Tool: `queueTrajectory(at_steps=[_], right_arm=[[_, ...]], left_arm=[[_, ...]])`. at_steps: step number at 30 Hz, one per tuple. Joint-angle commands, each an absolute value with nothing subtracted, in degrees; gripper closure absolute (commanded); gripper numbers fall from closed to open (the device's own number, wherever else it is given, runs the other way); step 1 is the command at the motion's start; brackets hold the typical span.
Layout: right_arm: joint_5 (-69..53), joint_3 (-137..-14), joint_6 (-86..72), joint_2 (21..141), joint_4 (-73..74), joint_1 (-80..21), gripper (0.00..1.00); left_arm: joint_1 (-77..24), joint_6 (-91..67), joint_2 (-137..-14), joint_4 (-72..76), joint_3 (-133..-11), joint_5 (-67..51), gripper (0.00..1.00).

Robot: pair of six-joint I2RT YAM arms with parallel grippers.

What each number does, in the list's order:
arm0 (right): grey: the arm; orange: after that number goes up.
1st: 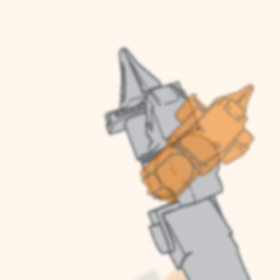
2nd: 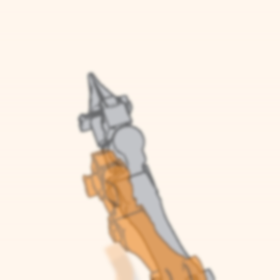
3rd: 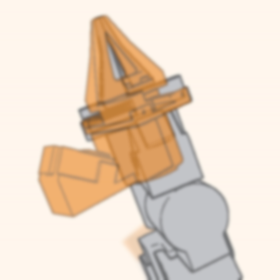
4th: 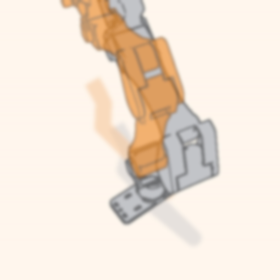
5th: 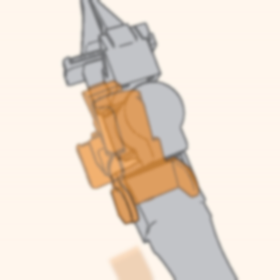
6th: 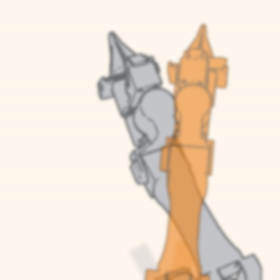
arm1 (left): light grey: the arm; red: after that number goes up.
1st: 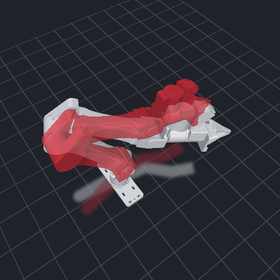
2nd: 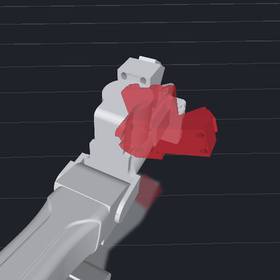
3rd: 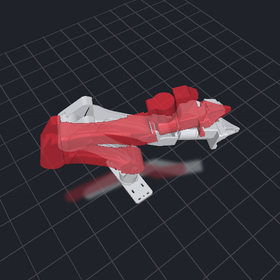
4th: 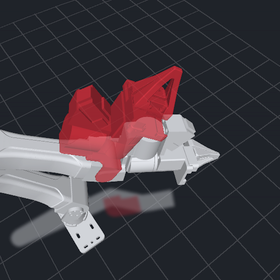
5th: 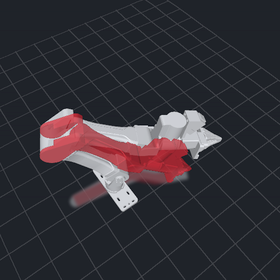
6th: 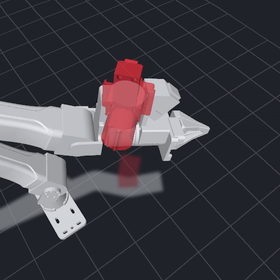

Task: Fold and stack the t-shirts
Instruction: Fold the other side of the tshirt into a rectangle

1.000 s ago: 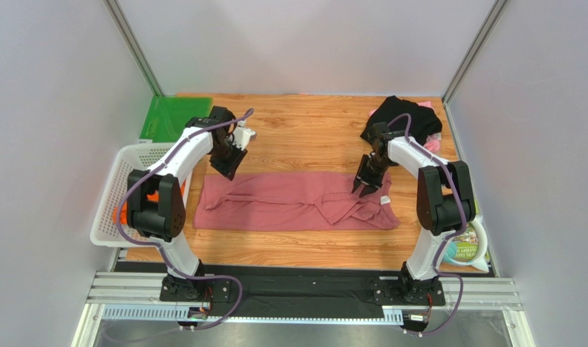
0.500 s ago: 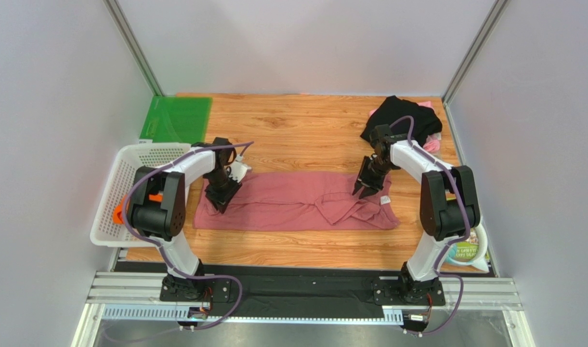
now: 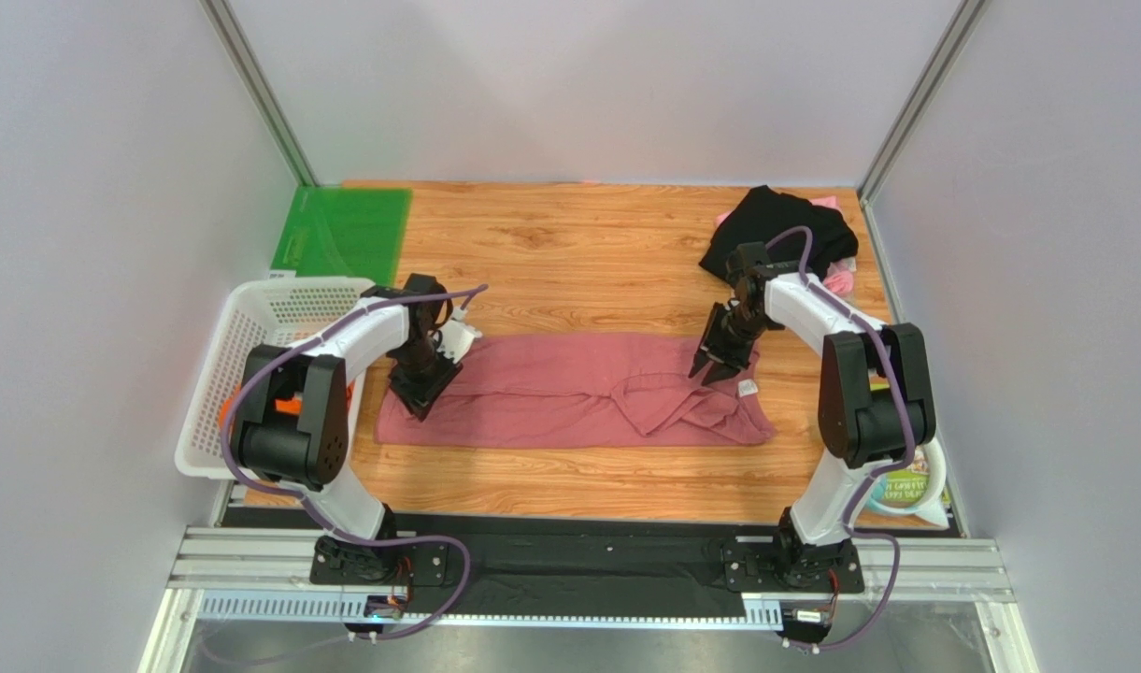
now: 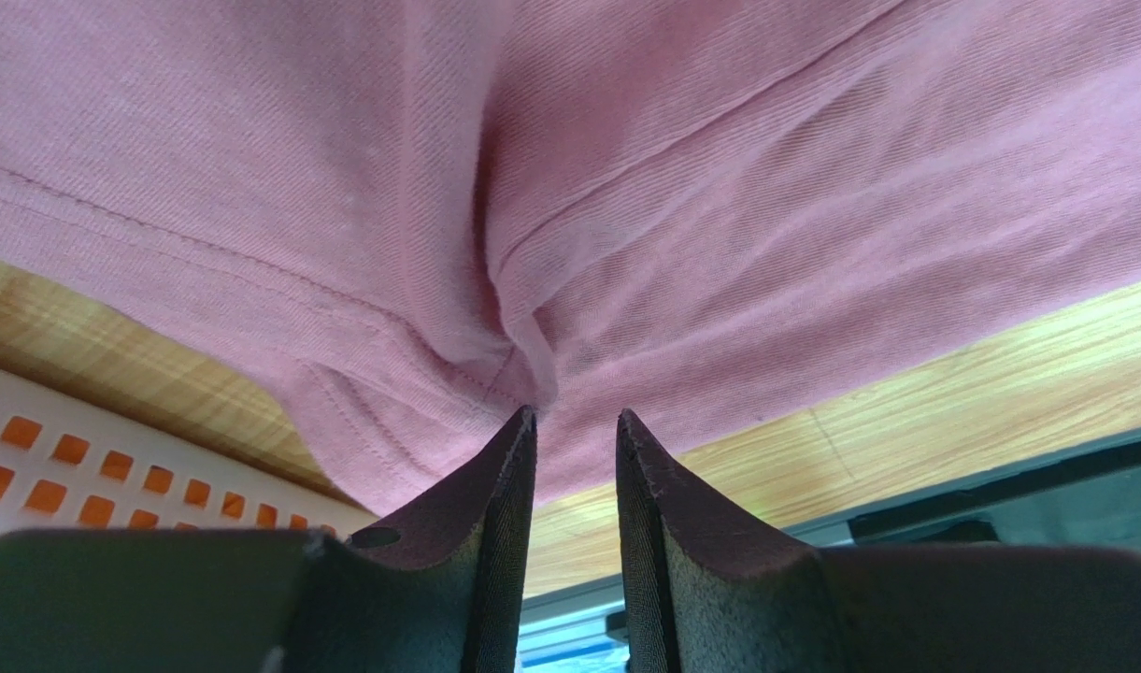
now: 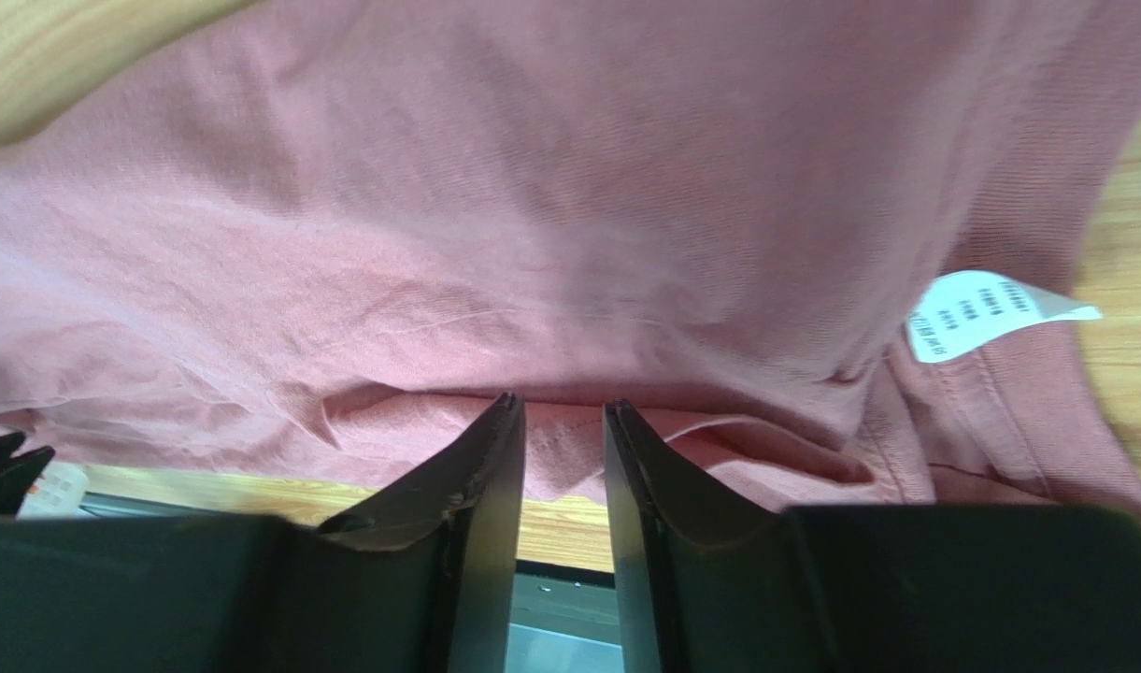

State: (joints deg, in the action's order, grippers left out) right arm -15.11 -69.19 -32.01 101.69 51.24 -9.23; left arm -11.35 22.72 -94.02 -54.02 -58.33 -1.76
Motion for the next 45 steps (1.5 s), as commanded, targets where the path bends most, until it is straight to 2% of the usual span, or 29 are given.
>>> queueTrajectory(at_steps=[1, 7, 22, 32, 36, 38, 40, 45], right_arm=[[-15.91, -69.79, -31.82, 98.27, 50.01, -6.51, 0.64], [-13.98, -69.26, -32.69, 97.91, 49.4, -3.69, 0.64], [-14.59, -74.44, -34.01, 110.39, 45.7, -3.16, 0.68], [-13.27, -73.92, -33.13, 111.53, 45.79, -0.53, 0.68], [-14.24, -73.57, -33.22, 111.45, 45.35, -0.62, 0.68], [-14.85, -73.3, -33.31, 110.74, 45.09, -0.62, 0.67], [-15.12, -72.86, -33.22, 110.48, 44.83, -0.53, 0.67], [-14.94, -72.69, -33.13, 110.65, 44.65, -0.62, 0.66]], left_arm=[[-9.93, 25.31, -94.21, -53.0, -58.1, -0.18, 0.66], [-9.58, 25.84, -95.18, -51.24, -56.78, 1.93, 0.66], [-8.35, 28.12, -95.8, -50.19, -56.87, 4.13, 0.66], [-4.31, 30.5, -95.98, -50.97, -58.97, 5.8, 0.66], [-4.31, 28.31, -94.57, -54.57, -62.57, 0.91, 0.66], [-4.48, 27.25, -93.0, -57.21, -65.03, -2.0, 0.63], [-5.01, 26.28, -92.03, -58.27, -66.09, -4.74, 0.55], [-6.94, 25.49, -91.93, -58.36, -64.87, -5.8, 0.54]])
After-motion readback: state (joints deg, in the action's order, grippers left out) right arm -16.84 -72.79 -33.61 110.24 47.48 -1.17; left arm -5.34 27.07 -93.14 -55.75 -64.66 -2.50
